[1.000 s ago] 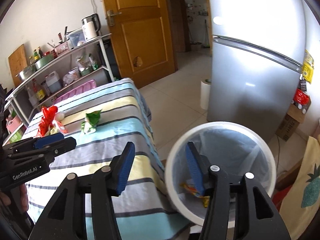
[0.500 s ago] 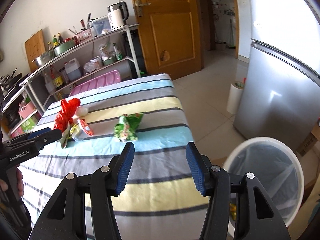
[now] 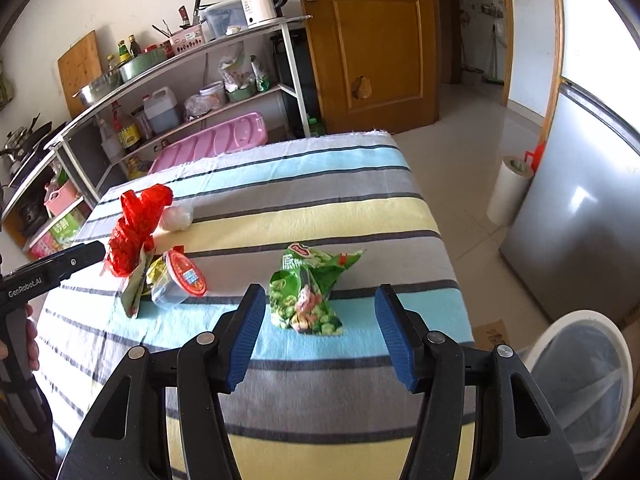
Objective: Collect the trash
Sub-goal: 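Move both open tools back over the table, then grasp the red plastic bag with the left tool while the right tool grasps the green snack bag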
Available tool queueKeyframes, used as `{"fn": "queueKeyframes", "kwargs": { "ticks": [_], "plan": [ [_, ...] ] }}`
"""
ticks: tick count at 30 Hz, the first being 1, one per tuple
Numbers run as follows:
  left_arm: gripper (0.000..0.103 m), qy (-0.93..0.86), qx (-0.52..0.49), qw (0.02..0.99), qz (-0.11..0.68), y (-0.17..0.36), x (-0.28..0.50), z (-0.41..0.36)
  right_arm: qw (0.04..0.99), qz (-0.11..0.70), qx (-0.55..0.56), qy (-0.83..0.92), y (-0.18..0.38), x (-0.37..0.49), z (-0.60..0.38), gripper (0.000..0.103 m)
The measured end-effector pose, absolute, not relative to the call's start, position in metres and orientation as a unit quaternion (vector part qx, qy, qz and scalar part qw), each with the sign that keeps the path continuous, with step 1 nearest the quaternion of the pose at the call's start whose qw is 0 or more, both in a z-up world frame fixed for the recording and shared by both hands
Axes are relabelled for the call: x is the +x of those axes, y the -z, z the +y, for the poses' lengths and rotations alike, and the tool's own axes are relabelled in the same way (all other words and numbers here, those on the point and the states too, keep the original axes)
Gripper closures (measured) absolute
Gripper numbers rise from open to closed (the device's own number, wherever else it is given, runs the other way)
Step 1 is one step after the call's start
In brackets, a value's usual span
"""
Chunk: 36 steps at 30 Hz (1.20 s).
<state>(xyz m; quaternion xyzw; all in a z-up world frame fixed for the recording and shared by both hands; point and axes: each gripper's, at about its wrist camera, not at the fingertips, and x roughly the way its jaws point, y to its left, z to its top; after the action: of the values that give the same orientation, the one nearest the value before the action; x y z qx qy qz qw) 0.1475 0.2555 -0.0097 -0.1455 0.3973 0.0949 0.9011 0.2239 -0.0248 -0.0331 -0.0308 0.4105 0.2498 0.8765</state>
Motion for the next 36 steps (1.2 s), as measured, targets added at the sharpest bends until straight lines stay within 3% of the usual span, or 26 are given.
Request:
{"fn": "queueKeyframes", "kwargs": {
  "ticks": [25,27,36],
  "plan": [
    [0.041,-0.104,-0.127,0.886,0.433,0.041,0.201,0.277,0.862,0.448,-0.072,-0.227,0.068,0.260,0.010,0.045],
    [0.047,-0.109,-0.129,0.886,0.431,0.041,0.200,0.279,0.861,0.447,-0.071,-0.232,0.069,0.258,0.011,0.056],
    [0.054,-0.110,-0.131,0.887,0.430,0.043,0.202,0.285,0.864,0.440,-0.074,-0.235,0.070,0.254,0.012,0.077]
  ]
}}
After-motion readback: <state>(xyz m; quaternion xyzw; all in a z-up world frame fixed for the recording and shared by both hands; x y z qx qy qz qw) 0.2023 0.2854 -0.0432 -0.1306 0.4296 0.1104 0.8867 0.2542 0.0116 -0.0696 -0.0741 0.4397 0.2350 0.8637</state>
